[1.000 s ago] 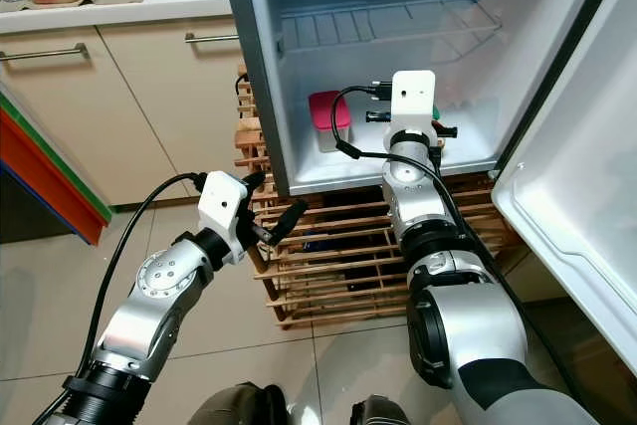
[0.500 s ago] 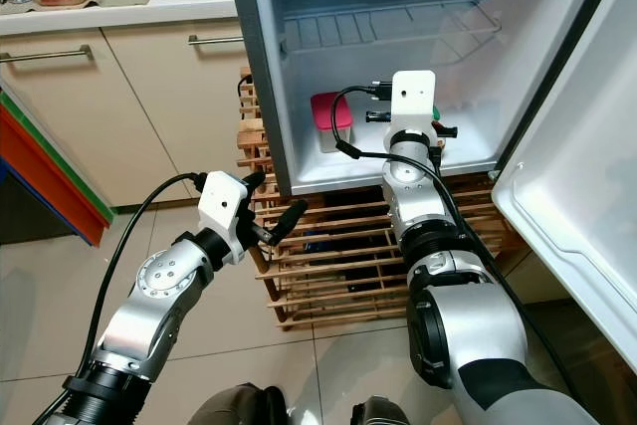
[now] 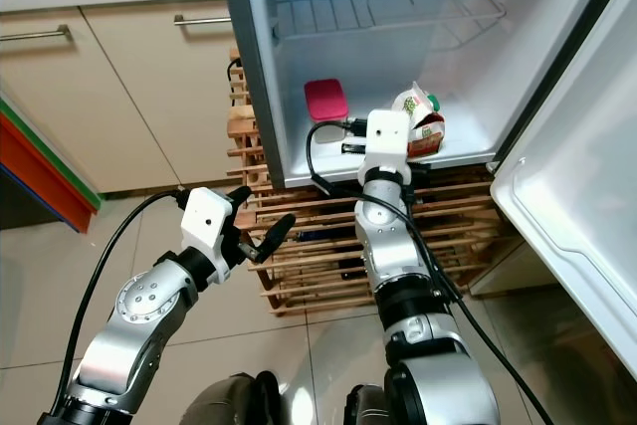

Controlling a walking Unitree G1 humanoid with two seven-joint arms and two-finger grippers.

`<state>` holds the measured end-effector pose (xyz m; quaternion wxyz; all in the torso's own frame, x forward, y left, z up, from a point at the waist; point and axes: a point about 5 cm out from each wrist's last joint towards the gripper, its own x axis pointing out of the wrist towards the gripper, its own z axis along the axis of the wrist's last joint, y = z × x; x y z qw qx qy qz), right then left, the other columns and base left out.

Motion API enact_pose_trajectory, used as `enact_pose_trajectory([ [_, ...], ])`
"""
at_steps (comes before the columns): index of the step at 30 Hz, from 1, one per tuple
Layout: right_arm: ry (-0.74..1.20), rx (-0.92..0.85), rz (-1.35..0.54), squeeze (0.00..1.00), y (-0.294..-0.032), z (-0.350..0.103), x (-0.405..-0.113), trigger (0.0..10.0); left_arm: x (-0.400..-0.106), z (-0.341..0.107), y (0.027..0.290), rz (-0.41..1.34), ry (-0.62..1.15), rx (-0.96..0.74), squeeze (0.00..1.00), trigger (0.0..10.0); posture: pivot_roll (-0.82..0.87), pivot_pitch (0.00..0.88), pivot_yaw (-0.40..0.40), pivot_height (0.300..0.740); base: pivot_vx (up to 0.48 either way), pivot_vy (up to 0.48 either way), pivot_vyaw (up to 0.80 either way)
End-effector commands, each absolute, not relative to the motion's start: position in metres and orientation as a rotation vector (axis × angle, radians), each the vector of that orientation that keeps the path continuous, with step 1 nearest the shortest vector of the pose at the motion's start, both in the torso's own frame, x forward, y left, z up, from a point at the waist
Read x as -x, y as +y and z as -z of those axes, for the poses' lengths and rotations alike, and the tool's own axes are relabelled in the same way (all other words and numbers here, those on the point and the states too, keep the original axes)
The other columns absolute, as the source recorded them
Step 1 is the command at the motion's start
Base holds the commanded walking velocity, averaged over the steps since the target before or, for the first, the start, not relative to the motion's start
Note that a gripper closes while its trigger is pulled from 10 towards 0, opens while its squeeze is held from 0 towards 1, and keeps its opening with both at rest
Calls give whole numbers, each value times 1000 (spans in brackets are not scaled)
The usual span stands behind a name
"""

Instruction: Restocking fridge

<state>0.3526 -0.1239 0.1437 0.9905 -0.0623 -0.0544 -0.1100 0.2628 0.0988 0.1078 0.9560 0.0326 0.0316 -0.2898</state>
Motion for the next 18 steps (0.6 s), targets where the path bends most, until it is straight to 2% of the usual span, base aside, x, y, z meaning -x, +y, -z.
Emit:
enact_pose_trajectory([
  [1,-105,155,231,0,-125,-144,-346,10000,-261,-111,99,584,57,-72,0,10000,43,182,47,740,0,0,0],
  [8,-32,204,325,0,-140,-128,-344,10000,-259,-109,98,589,65,-69,0,10000,41,192,60,740,0,0,0],
  [18,4,228,314,0,-137,-127,-358,10000,-258,-114,101,584,66,-74,0,10000,64,234,81,740,0,0,0],
])
